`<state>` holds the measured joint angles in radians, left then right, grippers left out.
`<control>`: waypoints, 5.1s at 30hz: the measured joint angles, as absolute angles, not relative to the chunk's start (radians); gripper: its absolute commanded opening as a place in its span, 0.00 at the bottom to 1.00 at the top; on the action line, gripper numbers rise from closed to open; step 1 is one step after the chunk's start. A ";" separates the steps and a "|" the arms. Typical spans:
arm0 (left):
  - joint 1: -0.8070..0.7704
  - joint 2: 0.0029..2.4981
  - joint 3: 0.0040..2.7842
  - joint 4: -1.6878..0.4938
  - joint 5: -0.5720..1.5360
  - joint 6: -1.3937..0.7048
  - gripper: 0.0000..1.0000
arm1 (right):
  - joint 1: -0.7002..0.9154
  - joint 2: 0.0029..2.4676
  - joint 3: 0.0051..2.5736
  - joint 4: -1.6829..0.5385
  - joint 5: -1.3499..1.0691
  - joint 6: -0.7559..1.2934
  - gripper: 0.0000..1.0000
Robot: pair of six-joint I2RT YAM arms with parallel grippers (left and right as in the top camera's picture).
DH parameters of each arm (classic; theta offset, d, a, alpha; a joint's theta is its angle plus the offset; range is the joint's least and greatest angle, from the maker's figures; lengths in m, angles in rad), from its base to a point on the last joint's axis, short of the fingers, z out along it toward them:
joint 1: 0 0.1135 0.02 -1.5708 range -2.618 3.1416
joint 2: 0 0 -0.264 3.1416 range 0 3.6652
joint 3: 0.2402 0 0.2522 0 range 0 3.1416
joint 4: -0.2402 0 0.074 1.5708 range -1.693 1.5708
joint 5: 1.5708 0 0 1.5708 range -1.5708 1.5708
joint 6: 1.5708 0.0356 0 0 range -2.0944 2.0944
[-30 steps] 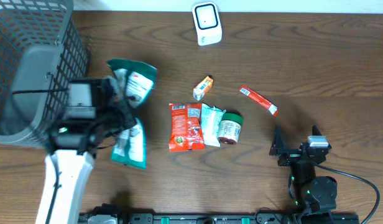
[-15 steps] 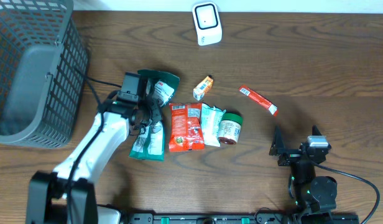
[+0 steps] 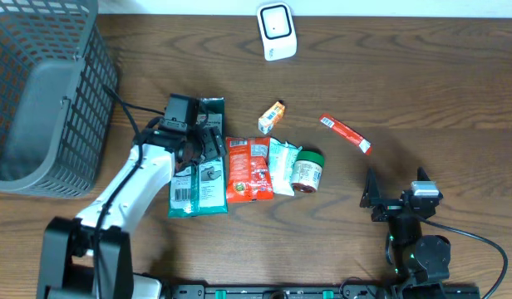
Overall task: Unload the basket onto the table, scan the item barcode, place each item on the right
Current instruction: 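Carry the gloves pack out and lower it left of the red bag, then raise the right gripper toward the Nescafe stick, then move the right gripper left over the green-lidded jar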
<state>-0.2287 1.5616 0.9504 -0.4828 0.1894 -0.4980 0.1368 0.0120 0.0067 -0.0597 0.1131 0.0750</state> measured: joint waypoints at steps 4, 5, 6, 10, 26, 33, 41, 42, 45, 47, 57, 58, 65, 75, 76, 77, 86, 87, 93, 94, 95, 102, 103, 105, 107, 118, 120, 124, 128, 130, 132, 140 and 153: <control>-0.210 1.482 1.023 -0.562 0.197 -0.489 0.85 | 0.137 0.012 0.007 -0.060 0.113 0.075 0.99; -0.202 1.452 1.045 -0.567 0.197 -0.480 0.85 | 0.137 0.012 0.007 -0.060 0.113 0.075 0.99; -0.196 1.426 1.060 -0.566 0.196 -0.470 0.85 | 0.137 0.012 0.007 -0.059 0.113 0.075 0.99; -0.178 1.340 1.085 -0.565 0.196 -0.447 0.85 | 0.137 0.012 0.007 -0.060 0.113 0.075 0.99; -0.177 1.326 1.085 -0.570 0.196 -0.440 0.86 | 0.137 0.012 0.007 -0.059 0.109 0.075 0.99; -0.177 1.326 1.085 -0.570 0.196 -0.440 0.86 | 0.137 0.012 0.007 -0.057 0.046 0.098 0.99; -0.177 1.326 1.085 -0.572 0.196 -0.440 0.86 | 0.137 0.062 0.185 -0.234 0.026 0.153 0.99; -0.177 1.326 1.085 -0.572 0.196 -0.440 0.86 | 0.137 0.080 0.233 -0.254 0.025 0.154 0.99; -0.177 1.326 1.085 -0.572 0.196 -0.440 0.86 | 0.137 0.167 0.420 -0.345 0.022 0.156 0.99; -0.177 1.326 1.085 -0.572 0.196 -0.440 0.86 | 0.137 0.240 0.553 -0.433 0.020 0.155 0.99; -0.177 1.326 1.085 -0.573 0.196 -0.437 0.86 | 0.137 0.686 1.138 -1.000 -0.023 0.087 0.99; -0.177 1.326 1.085 -0.572 0.196 -0.437 0.86 | 0.137 0.730 1.179 -1.044 -0.027 0.085 0.99; -0.177 1.326 1.085 -0.572 0.196 -0.437 0.86 | 0.137 0.977 1.292 -1.143 -0.085 0.079 0.99; -0.177 1.326 1.085 -0.572 0.196 -0.437 0.86 | 0.137 1.202 1.293 -1.143 -0.191 0.067 0.09; -0.177 1.326 1.085 -0.572 0.196 -0.437 0.86 | 0.137 1.229 1.293 -1.141 -0.191 0.065 0.06; -0.177 1.326 1.085 -0.572 0.196 -0.437 0.86 | 0.137 1.257 1.293 -1.137 -0.190 0.061 0.04; -0.177 1.326 1.085 -0.572 0.196 -0.437 0.86 | 0.137 1.497 1.293 -1.024 -0.085 0.047 0.24; -0.177 1.326 1.085 -0.572 0.196 -0.437 0.86 | 0.137 1.523 1.293 -1.005 -0.067 0.046 0.16; -0.177 1.326 1.085 -0.572 0.196 -0.437 0.86 | 0.128 1.677 1.293 -0.890 -0.009 0.021 0.01; -0.177 1.326 1.085 -0.572 0.196 -0.437 0.86 | 0.126 1.703 1.293 -0.873 -0.003 0.014 0.01; -0.177 1.326 1.085 -0.572 0.196 -0.437 0.86 | 0.123 1.731 1.293 -0.854 -0.001 0.009 0.01; -0.177 1.326 1.085 -0.572 0.196 -0.437 0.86 | 0.122 1.873 1.293 -0.761 0.009 -0.009 0.01; -0.177 1.326 1.085 -0.572 0.196 -0.437 0.86 | 0.122 1.891 1.293 -0.757 0.009 -0.010 0.01; -0.177 1.326 1.085 -0.572 0.196 -0.437 0.86 | 0.122 1.925 1.293 -0.746 0.012 -0.012 0.01; -0.177 1.326 1.085 -0.572 0.196 -0.437 0.86 | 0.122 1.953 1.293 -0.743 0.014 -0.012 0.01; -0.177 1.326 1.085 -0.572 0.196 -0.437 0.86 | 0.122 1.983 1.300 -0.836 0.001 -0.004 0.01; -0.177 1.326 1.085 -0.572 0.196 -0.437 0.86 | 0.122 1.983 1.308 -0.873 -0.012 -0.004 0.03; -0.177 1.326 1.085 -0.572 0.196 -0.437 0.86 | 0.122 1.961 1.329 -0.927 -0.053 0.002 0.14; -0.177 1.326 1.085 -0.572 0.196 -0.437 0.86 | 0.122 1.884 1.344 -0.943 -0.079 0.015 0.31; -0.177 1.326 1.085 -0.572 0.196 -0.437 0.86 | 0.122 1.844 1.352 -0.947 -0.079 0.022 0.31; -0.177 1.326 1.085 -0.572 0.196 -0.437 0.86 | 0.121 1.819 1.361 -0.949 -0.078 0.039 0.31; -0.177 1.326 1.085 -0.572 0.196 -0.437 0.86 | 0.121 1.816 1.348 -0.966 -0.167 0.120 0.59; -0.177 1.326 1.085 -0.572 0.196 -0.437 0.86 | 0.197 1.817 1.344 -0.976 -0.314 0.363 0.99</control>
